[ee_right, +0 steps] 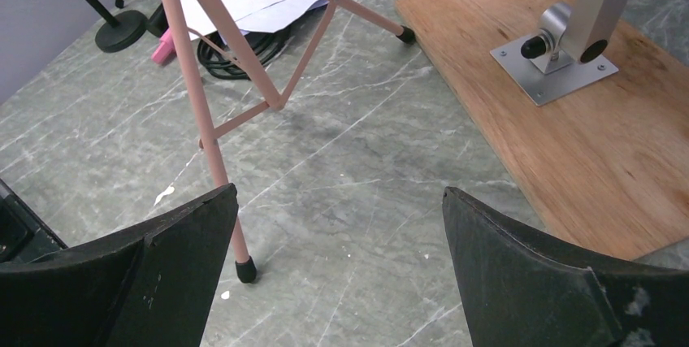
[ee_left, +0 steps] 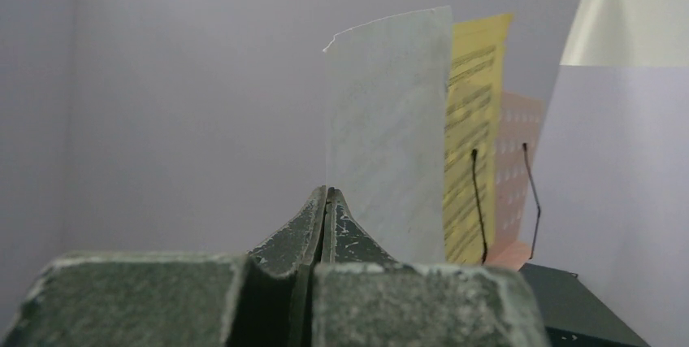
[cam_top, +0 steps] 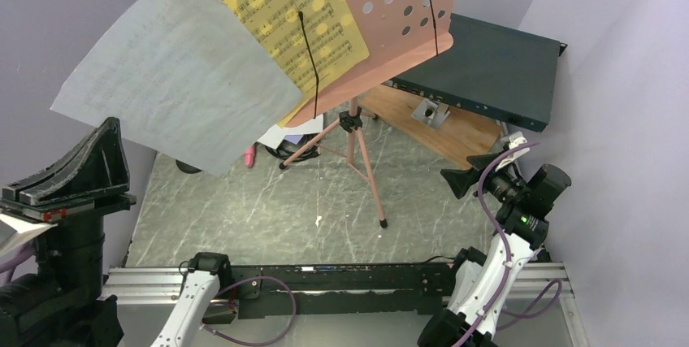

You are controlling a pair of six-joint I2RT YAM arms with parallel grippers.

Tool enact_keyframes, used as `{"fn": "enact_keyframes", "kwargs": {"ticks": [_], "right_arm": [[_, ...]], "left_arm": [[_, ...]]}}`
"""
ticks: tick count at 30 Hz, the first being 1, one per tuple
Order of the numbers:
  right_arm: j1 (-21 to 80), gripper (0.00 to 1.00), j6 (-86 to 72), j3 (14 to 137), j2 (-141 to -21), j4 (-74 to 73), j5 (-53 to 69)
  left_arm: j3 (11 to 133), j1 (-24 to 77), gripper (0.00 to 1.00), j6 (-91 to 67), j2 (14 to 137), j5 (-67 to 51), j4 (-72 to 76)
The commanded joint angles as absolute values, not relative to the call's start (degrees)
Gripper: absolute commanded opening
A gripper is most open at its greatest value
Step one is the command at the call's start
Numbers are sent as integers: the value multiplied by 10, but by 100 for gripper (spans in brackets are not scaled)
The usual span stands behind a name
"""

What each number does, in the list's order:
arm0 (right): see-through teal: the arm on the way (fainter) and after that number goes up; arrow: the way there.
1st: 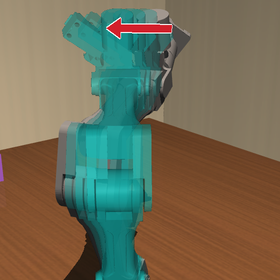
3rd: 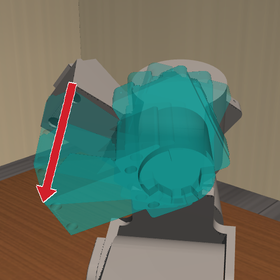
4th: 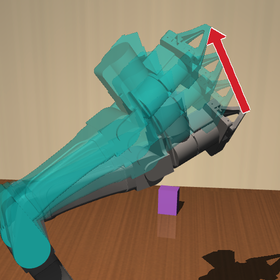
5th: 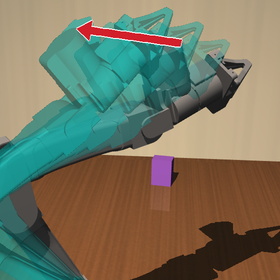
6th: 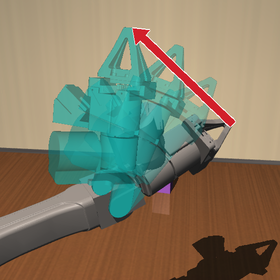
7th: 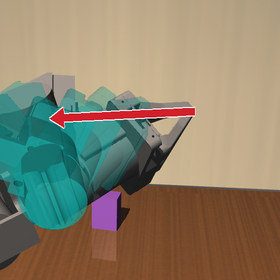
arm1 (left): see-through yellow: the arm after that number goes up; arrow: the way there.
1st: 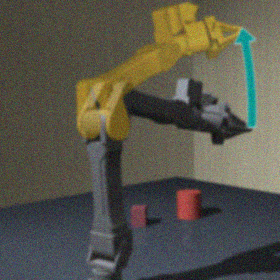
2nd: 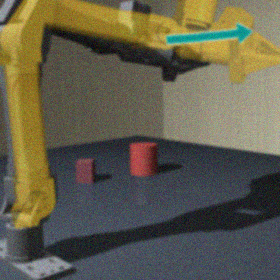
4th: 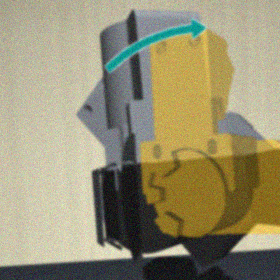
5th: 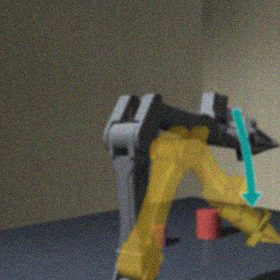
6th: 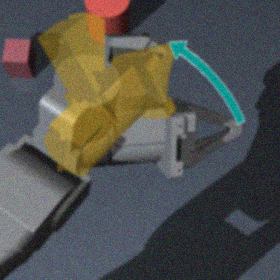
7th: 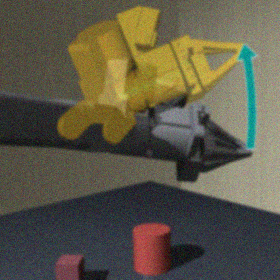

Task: Pack up the instrument practice props
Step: Pick up the sheet music from the music stand, then place the sheet music at the center of the board.

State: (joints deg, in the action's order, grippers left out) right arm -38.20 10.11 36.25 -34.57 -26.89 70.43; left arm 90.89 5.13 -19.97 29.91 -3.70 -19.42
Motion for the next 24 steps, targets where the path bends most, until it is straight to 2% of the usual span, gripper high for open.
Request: {"fn": "enact_keyframes", "kwargs": {"ticks": [1,10,24], "right_arm": [[-380,100,113,364,-350,-254,700],[-380,99,115,363,-351,-256,697],[-380,99,117,365,-352,-258,699]], "left_arm": [[868,62,0,-151,280,44,-231],[754,87,0,-120,295,93,-242],[667,87,0,-88,338,133,-184]]}}
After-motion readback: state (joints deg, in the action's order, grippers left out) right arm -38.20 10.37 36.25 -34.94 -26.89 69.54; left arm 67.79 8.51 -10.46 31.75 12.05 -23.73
